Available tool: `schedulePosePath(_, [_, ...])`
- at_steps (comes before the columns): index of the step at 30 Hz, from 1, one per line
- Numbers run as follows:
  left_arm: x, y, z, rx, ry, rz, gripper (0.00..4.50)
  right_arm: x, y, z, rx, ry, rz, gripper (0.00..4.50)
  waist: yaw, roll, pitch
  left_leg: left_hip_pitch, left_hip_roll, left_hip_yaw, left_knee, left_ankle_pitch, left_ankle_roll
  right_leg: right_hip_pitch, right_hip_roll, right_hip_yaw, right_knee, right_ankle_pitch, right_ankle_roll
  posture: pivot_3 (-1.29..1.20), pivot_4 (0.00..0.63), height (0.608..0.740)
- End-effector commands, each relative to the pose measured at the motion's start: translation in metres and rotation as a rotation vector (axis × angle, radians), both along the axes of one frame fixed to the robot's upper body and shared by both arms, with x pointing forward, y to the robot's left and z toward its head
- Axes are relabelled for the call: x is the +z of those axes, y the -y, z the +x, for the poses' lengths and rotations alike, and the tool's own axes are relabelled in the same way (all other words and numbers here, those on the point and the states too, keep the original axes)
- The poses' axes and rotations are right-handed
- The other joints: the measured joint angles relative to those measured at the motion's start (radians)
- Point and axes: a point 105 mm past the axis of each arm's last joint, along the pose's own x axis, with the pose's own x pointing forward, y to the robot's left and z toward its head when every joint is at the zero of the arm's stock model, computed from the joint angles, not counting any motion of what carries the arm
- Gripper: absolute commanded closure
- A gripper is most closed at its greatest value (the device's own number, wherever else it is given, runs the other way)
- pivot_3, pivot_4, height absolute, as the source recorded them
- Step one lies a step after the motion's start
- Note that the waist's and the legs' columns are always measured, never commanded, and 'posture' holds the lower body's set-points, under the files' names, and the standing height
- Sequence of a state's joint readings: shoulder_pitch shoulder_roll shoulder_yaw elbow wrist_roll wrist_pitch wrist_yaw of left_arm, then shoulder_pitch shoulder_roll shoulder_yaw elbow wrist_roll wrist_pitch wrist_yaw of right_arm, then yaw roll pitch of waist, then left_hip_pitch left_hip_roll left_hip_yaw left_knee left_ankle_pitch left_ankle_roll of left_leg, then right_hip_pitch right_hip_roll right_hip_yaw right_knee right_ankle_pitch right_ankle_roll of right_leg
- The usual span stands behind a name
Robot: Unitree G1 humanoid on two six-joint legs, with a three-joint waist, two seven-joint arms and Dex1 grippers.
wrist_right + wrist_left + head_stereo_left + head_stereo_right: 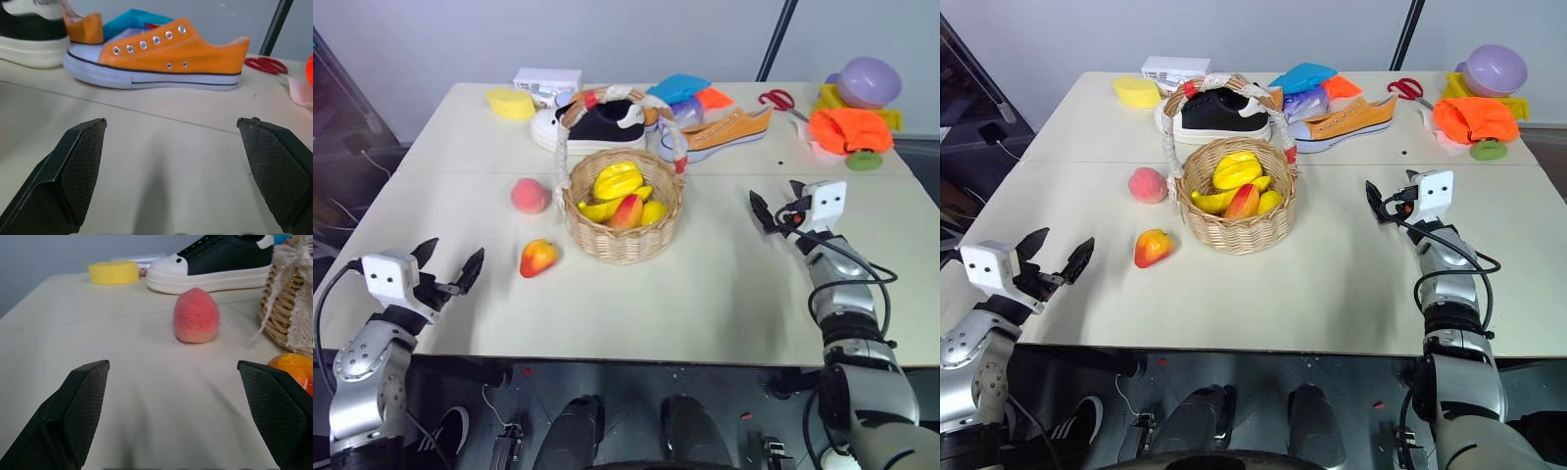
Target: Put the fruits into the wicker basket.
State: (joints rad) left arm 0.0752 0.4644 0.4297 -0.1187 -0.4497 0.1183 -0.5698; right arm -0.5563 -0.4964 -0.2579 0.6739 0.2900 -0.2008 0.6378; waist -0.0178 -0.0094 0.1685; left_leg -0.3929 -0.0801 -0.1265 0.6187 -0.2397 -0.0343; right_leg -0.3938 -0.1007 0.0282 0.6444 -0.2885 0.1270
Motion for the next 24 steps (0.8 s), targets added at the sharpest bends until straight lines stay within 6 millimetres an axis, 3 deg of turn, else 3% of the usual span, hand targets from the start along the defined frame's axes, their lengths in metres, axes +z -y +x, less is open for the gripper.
schedulePosePath(1, [0.022, 0.031, -0.001, -0.148, 0.022, -0.028, 0.0, 0.041, -0.037, -0.041, 0.41, 0.046, -0.087, 0.03, 0.007, 0.002, 0.001, 0.0, 0.0, 0.0, 0.0, 0.0, 0.0, 0.0, 0.0, 0.0, 0.0, 0.0, 0.0, 0.0, 0.15, 0.74])
schedulePosePath(6, [0.016, 0.052, 0.013, -0.191, -0.066, -0.006, 0.0, 0.048, -0.068, -0.109, 0.79, -0.155, -0.311, 0.03, 0.01, 0.005, 0.003, -0.002, 0.0, -0.001, 0.001, 0.0, 0.0, 0.001, -0.001, -0.002, -0.002, 0.0, 0.0, 0.0, 0.15, 0.74])
schedulePosePath(8, [0.015, 0.06, 0.019, -0.201, -0.084, 0.015, 0.0, 0.046, -0.076, -0.119, 0.826, -0.194, -0.395, 0.03, 0.006, 0.005, 0.003, -0.001, 0.0, -0.001, 0.001, 0.0, 0.001, 0.003, -0.001, -0.002, -0.003, 0.0, 0.0, 0.0, 0.15, 0.74])
schedulePosePath(10, [0.012, 0.067, 0.026, -0.209, -0.108, 0.034, 0.0, 0.043, -0.098, -0.127, 0.879, -0.2, -0.451, 0.03, 0.0, 0.002, 0.003, 0.0, 0.003, 0.0, 0.001, 0.0, 0.0, 0.003, 0.0, -0.002, -0.005, 0.001, -0.001, 0.0, 0.15, 0.74])
schedulePosePath(12, [0.008, 0.077, 0.03, -0.24, -0.127, 0.07, 0.0, 0.036, -0.113, -0.13, 0.899, -0.202, -0.5, 0.03, 0.002, 0.002, 0.003, -0.001, 0.006, 0.0, 0.001, -0.001, 0.0, 0.002, 0.003, -0.002, -0.007, 0.002, -0.003, 0.0, 0.15, 0.74])
schedulePosePath(16, [0.001, 0.094, 0.035, -0.296, -0.135, 0.132, 0.0, 0.034, -0.133, -0.131, 0.916, -0.178, -0.428, 0.03, 0.01, 0.001, 0.004, -0.001, 0.005, 0.0, -0.002, 0.0, 0.0, 0.002, 0.004, -0.002, -0.009, 0.002, -0.003, 0.0, 0.15, 0.74])
schedulePosePath(24, [-0.009, 0.09, 0.042, -0.29, -0.181, 0.222, 0.0, 0.039, -0.143, -0.122, 0.887, -0.14, -0.408, 0.03, 0.026, -0.001, 0.004, -0.003, 0.005, 0.0, -0.003, 0.0, 0.0, 0.0, 0.003, -0.002, -0.012, 0.002, -0.003, 0.0, 0.15, 0.74])
